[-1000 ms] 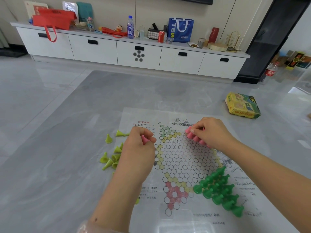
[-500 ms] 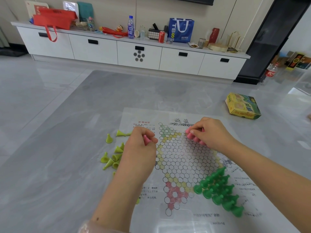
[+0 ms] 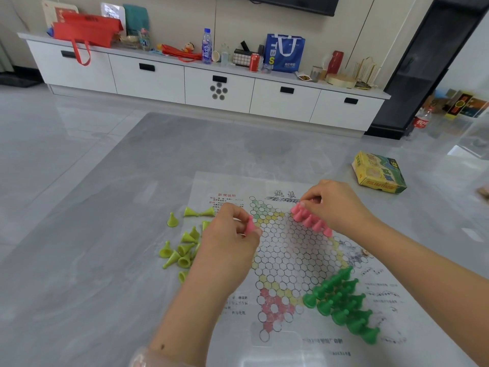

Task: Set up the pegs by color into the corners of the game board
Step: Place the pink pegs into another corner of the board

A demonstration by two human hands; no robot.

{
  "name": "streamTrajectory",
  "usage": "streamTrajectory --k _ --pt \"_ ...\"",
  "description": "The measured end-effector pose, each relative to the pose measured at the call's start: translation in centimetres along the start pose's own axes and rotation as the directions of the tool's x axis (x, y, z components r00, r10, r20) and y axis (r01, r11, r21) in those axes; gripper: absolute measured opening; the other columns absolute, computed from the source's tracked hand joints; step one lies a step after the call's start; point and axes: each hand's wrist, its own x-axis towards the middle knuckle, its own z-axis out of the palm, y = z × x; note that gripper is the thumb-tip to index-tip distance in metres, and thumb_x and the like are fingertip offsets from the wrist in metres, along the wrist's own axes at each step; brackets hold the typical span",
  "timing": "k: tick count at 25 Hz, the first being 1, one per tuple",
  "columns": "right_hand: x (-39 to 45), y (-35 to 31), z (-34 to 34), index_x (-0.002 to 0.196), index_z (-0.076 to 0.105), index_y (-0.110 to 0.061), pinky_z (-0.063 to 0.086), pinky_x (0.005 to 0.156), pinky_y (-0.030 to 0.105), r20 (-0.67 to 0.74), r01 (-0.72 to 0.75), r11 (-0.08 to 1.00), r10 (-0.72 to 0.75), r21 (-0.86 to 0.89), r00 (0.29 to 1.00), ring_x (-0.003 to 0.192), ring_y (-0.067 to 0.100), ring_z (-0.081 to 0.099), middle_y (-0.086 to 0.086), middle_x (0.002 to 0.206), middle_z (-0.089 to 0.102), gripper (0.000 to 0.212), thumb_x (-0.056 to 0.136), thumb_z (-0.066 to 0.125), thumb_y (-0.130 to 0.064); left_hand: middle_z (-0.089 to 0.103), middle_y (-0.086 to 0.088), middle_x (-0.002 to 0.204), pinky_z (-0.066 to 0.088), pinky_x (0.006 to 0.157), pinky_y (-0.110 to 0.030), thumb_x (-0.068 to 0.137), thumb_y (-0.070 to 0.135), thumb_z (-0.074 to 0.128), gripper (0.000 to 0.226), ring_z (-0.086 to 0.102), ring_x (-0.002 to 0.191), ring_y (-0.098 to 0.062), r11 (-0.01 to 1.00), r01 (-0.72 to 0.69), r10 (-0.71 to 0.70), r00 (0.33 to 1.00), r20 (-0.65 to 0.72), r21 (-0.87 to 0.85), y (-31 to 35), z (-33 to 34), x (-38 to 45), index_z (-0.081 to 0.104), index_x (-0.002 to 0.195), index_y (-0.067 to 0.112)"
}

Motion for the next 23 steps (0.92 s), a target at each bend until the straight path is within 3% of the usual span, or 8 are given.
streamTrajectory --k 3,6,23 --pt "0.3 0.6 0.8 0.086 0.072 -0.013 0.039 0.038 0.009 0.031 -0.015 0.999 0.016 -0.031 0.999 0.045 0.001 0.058 -0.004 0.069 0.069 0.014 0.085 0.058 -0.011 0.066 -0.002 0.098 0.042 0.055 -0.019 0.089 0.021 0.054 0.011 0.056 0.073 -0.014 1.0 0.003 -0.003 1.0 -0.008 -0.005 -0.1 -0.2 0.0 0.046 0.085 0.027" --pt "0.4 0.7 1.1 0.085 0.071 -0.014 0.043 0.043 0.011 0.005 -0.007 0.999 0.007 -0.049 1.0 0.056 0.004 0.062 -0.002 0.079 0.072 0.016 0.085 0.057 -0.007 0.066 0.001 0.098 0.041 0.054 -0.018 0.09 0.023 0.054 0.011 0.057 0.075 -0.014 1.0 0.0 0.0 1.0 -0.013 0.005 -0.2 -0.3 0.1 0.045 0.086 0.027" --pt "0.3 1.0 1.2 0.078 0.068 -0.015 0.049 0.053 0.018 -0.004 0.034 0.999 -0.034 -0.021 0.999 0.062 0.009 0.066 -0.001 0.079 0.073 0.018 0.085 0.055 -0.005 0.066 -0.001 0.098 0.04 0.055 -0.019 0.09 0.022 0.053 0.009 0.055 0.072 -0.013 1.0 -0.001 0.001 1.0 -0.004 0.018 -0.3 0.0 0.2 0.046 0.085 0.026"
